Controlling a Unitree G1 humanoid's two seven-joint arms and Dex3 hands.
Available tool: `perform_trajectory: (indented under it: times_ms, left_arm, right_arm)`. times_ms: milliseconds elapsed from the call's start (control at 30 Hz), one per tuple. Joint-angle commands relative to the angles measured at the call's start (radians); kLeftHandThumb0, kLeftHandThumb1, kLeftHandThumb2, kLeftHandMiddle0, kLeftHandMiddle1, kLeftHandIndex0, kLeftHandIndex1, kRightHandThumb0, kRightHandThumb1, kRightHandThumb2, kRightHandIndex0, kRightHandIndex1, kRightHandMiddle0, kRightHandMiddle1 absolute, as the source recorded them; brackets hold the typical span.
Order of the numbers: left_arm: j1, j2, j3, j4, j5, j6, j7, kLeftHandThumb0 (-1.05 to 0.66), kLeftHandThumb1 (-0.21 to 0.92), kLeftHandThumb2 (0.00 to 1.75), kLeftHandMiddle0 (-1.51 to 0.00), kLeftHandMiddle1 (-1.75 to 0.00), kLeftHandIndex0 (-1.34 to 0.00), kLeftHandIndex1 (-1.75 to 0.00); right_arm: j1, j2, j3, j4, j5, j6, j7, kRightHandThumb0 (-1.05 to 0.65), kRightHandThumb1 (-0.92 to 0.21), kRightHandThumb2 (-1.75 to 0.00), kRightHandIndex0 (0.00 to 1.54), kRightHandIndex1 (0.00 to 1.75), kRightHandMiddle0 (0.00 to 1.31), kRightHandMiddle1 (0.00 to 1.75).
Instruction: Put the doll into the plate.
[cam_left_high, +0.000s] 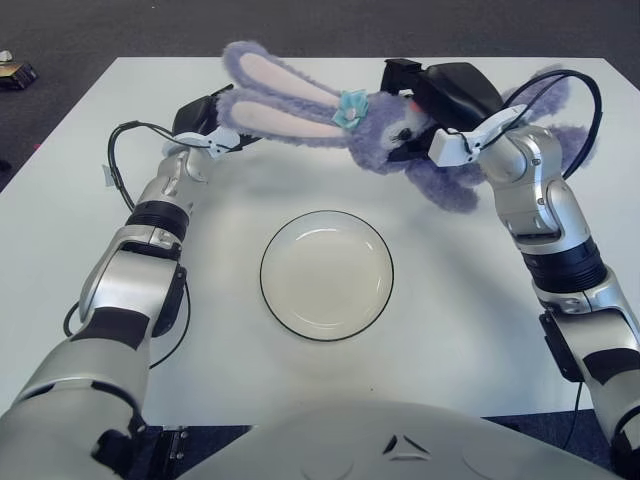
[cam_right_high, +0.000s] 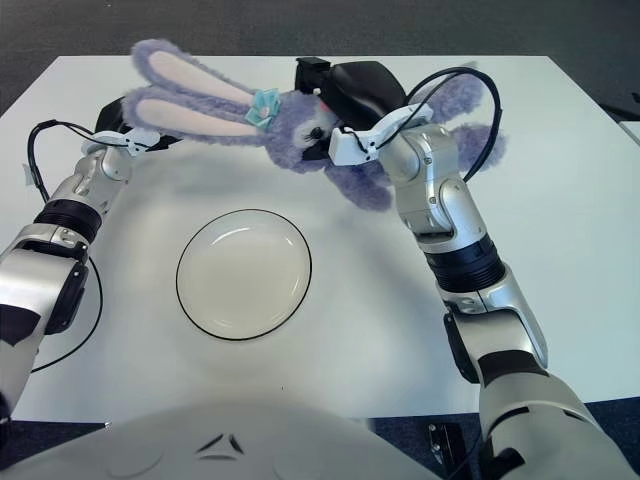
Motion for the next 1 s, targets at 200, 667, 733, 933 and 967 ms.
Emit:
perform_trajectory:
  times_ms: [200,667,733,933,967]
  left_arm:
    - [0.04,0.104,0.037,-0.037,-0.043,-0.062,0.023,-0.37,0.92,0.24,-0.67,-1.44,-0.5,-1.43]
    - [0.143,0.178,0.078,-0.22,-0.044,-0.007,0.079,-0.37,0.92,0.24,-0.67,-1.45,-0.5,-1.43]
    - [0.147,0.178,0.08,-0.229,-0.045,-0.001,0.077,-0.37,0.92,0.24,-0.67,-1.45,-0.5,-1.43]
    - [0.169,0.19,0.087,-0.239,-0.042,0.009,0.088,-0.37,0.92,0.24,-0.67,-1.45,-0.5,-1.43]
    - [0.173,0.195,0.088,-0.235,-0.041,0.01,0.092,-0.37,0.92,0.24,-0.67,-1.45,-0.5,-1.43]
  right_arm:
    - [-0.051,0.042,0.029,0.056,0.019,-0.095,-0.04,-0.08,-0.71,-0.51,0.93,1.75,0.7,1.75]
    - [-0.067,0.091,0.043,0.048,0.067,-0.118,0.007,-0.07,-0.71,-0.5,0.91,1.75,0.69,1.75]
    - [-0.067,0.091,0.042,0.049,0.068,-0.12,0.008,-0.07,-0.71,-0.5,0.91,1.75,0.68,1.75]
    - [-0.063,0.096,0.053,0.041,0.109,-0.178,0.025,-0.06,-0.71,-0.51,0.91,1.75,0.68,1.75]
    - [-0.063,0.098,0.059,0.042,0.121,-0.197,0.029,-0.06,-0.7,-0.52,0.9,1.75,0.68,1.75]
